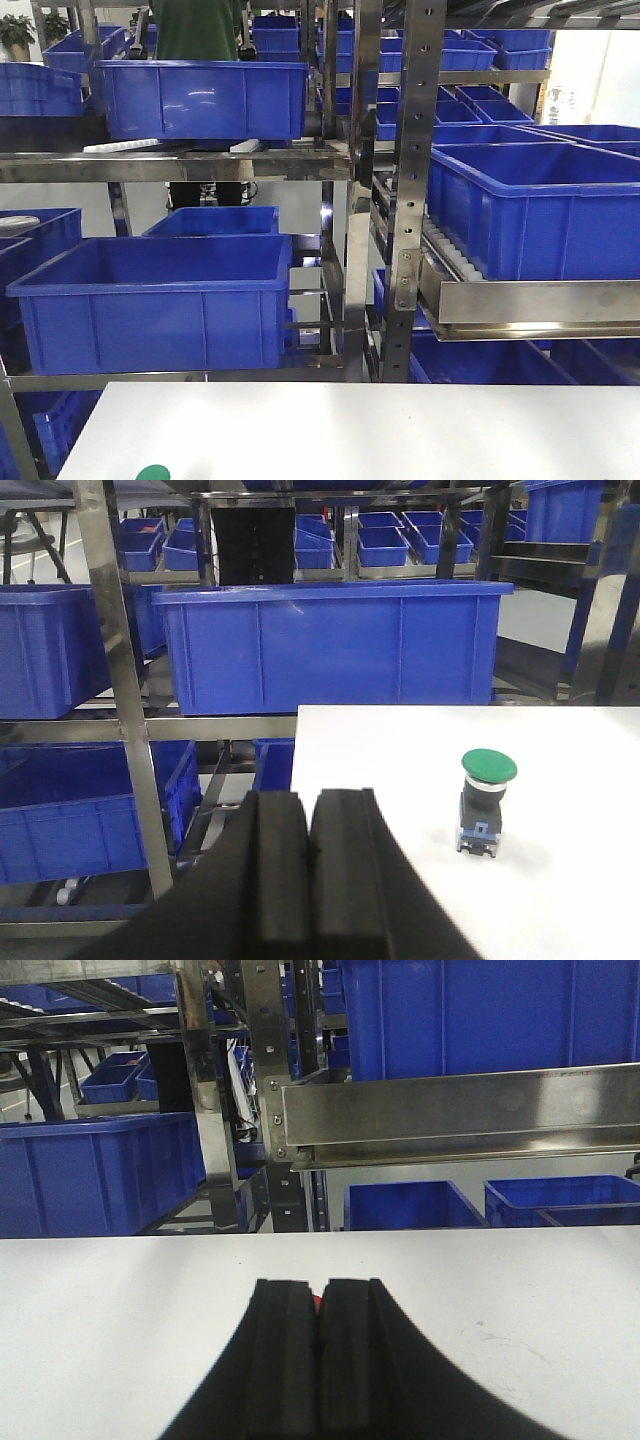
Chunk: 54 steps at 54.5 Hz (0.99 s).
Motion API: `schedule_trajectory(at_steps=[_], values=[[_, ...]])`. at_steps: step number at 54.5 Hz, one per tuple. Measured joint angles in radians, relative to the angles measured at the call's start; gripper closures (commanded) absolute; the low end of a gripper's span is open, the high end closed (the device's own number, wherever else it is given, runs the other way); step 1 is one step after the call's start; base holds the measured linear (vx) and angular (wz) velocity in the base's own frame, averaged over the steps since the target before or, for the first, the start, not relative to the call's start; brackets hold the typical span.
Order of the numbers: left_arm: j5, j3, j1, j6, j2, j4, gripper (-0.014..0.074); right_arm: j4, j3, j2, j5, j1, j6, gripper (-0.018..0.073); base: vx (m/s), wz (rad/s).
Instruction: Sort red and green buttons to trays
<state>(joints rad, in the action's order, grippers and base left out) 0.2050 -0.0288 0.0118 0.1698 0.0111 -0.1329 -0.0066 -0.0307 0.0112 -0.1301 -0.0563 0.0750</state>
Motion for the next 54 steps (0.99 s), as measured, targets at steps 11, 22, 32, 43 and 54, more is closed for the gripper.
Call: schedule_trajectory(at_steps=[11,22,32,43,54], values=[[0.000,0.000,0.000,0.000,0.000,0.000,0.0602,0.000,0.000,0.000,0.000,0.000,0.000,0.0567,0.00,0.00],[0.000,0.000,0.000,0.000,0.000,0.000,0.0602,0.000,0.000,0.000,0.000,0.000,0.000,0.0567,0.00,0.00],[0.000,0.000,0.000,0.000,0.000,0.000,0.0602,0.000,0.000,0.000,0.001,0.000,0.000,0.0567,0.00,0.00],[-0.001,0.000,0.000,0.000,0.000,0.000,0.0602,0.000,0.000,0.000,0.001,0.000,0.000,0.0567,0.00,0.00],[-0.031,0.000,0.000,-0.001,0.000,-0.012,0.0602,0.000,0.000,0.000,0.069,0.000,0.000,0.0567,0.00,0.00]])
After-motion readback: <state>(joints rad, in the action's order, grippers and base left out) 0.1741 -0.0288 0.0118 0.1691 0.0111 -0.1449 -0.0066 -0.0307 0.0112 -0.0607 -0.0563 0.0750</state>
